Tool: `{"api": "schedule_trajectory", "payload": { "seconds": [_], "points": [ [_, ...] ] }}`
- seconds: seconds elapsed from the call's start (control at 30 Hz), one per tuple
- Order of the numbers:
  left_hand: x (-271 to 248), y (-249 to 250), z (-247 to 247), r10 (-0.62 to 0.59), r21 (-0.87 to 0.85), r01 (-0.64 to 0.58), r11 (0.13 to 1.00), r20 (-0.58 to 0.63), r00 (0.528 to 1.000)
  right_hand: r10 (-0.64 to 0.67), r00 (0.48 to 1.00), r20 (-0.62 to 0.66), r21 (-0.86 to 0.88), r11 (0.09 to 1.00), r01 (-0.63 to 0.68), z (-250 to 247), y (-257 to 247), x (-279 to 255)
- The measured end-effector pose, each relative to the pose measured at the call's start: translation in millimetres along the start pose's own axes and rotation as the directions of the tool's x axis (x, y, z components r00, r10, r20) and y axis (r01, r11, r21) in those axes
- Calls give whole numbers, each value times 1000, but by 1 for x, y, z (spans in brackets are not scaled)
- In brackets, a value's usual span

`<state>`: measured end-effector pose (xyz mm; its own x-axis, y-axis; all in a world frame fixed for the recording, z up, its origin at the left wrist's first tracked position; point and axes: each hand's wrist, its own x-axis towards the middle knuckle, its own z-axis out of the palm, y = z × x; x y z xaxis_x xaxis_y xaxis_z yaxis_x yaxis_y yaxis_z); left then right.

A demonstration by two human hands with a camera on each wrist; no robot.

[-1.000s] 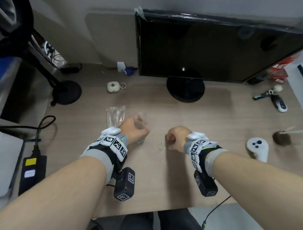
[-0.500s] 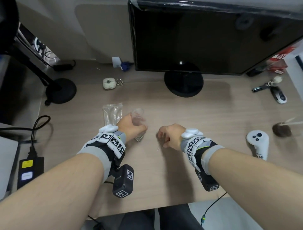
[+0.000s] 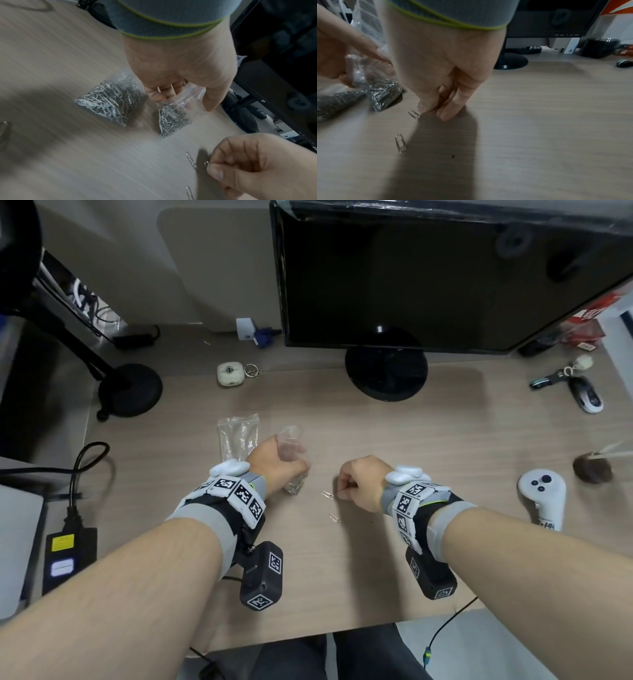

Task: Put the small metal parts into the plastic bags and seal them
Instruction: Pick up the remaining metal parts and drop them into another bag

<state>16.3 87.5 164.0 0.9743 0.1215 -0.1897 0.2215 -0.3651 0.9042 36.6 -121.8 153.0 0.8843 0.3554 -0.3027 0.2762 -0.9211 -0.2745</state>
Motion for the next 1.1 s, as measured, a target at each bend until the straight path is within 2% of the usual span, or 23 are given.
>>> {"api": "schedule_trajectory", "payload": {
  "seconds": [0.17, 0.47, 0.7, 0.8, 0.9, 1.1],
  "points": [
    [-10, 39, -10, 50, 16, -49, 999, -63, 997, -33, 994, -107, 177, 983, 51, -35, -13, -6],
    [-42, 80, 14, 51, 5, -50, 999, -118, 992, -105, 994, -42, -48, 994, 103, -56, -5, -30],
    [-65, 87, 35, 22, 44, -16, 999, -139, 990, -46, 998, -39, 30, 998, 47, -45, 24, -61],
    [-68, 101, 43, 50, 65, -40, 997, -157, 986, -24, 999, -25, 25, 999, 25, -58, 31, -68],
    [-67, 113, 50, 68, 62, -58, 996, -161, 985, 0, 997, -74, 40, 999, 3, -70, 35, -72],
    [-70, 127, 63, 85, 84, -73, 994, -159, 984, 40, 996, -79, -51, 998, -44, -83, 44, -80]
  ]
}}
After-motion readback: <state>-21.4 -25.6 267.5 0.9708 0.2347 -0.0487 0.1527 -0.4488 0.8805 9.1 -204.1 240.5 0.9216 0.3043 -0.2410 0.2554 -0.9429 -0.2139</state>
